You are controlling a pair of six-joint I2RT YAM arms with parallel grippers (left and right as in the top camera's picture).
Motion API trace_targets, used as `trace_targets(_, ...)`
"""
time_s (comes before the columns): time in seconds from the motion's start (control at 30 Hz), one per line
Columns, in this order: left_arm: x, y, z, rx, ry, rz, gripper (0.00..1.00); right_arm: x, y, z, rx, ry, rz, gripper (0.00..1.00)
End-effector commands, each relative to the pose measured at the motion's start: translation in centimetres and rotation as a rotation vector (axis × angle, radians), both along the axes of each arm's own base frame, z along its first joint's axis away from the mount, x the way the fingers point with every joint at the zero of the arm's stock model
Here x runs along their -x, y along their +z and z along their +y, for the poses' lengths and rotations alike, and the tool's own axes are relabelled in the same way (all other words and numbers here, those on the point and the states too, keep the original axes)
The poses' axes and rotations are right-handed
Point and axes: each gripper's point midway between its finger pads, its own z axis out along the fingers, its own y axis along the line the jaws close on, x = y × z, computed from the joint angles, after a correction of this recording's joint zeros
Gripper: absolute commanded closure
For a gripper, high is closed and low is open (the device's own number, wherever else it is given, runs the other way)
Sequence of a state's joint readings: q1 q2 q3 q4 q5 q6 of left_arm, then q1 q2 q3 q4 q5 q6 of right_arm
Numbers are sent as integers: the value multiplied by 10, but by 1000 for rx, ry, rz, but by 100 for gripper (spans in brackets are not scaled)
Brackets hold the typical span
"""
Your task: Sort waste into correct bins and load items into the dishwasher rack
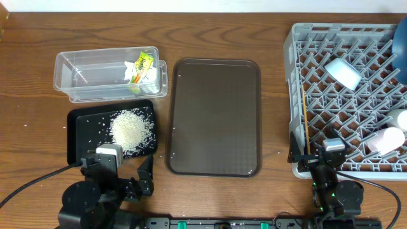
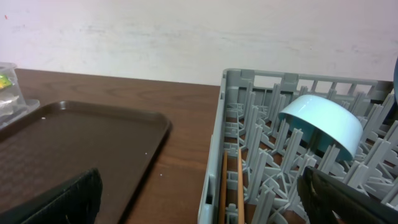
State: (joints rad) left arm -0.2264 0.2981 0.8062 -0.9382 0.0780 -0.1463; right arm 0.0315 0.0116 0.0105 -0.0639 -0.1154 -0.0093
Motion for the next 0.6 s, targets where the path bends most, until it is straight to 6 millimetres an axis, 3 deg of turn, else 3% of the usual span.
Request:
trace_targets(0.0, 0, -1, 1, 0, 5, 0, 0, 0, -1, 1, 7, 3, -2, 1)
trace_targets(0.27, 3, -12, 2, -10, 6, 40, 0, 0, -1, 1, 7, 4, -3, 1)
trace_targets(0.57, -9, -63, 13, -18, 85, 55, 0, 0, -1, 1, 7, 4, -3, 1)
